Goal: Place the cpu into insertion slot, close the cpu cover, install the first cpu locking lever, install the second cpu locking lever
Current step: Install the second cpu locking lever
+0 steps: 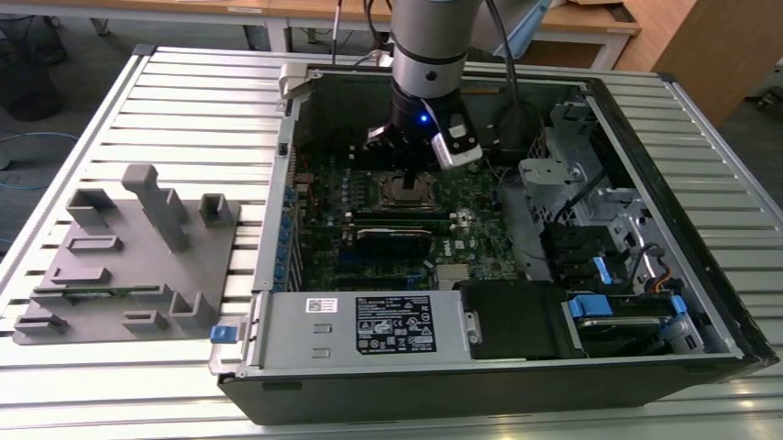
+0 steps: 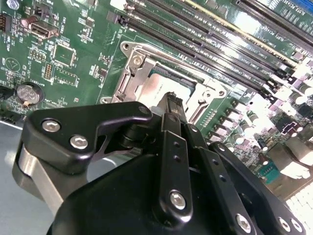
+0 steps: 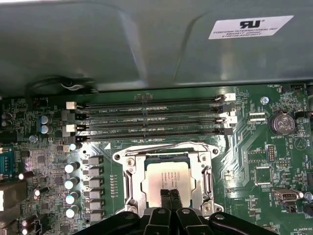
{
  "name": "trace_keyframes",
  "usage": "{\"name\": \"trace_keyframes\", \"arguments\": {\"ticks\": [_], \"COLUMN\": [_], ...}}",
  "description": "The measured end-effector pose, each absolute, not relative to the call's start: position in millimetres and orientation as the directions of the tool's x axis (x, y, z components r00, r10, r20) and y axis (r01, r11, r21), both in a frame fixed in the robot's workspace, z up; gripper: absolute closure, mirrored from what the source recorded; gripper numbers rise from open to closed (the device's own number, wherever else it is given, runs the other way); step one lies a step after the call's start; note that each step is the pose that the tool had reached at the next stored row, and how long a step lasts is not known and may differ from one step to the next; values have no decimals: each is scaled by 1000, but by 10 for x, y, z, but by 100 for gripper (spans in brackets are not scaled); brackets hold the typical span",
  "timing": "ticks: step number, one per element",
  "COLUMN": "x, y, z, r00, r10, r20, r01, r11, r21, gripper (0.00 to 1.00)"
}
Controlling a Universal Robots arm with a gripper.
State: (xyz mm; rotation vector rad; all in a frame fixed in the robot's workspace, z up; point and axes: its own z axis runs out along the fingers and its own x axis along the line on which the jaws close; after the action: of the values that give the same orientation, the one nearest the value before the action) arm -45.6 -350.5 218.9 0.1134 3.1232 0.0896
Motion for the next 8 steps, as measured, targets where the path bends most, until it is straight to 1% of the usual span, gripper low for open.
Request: {"name": "trace_keyframes", "arguments": {"ticks": [8], "x": [-455], "y": [-3484], "z": [2189], "r00": [-997], "r10": [73], "r20": [-13], "r01": [72], "r11": [996], "r21": [58], "gripper": [89]}}
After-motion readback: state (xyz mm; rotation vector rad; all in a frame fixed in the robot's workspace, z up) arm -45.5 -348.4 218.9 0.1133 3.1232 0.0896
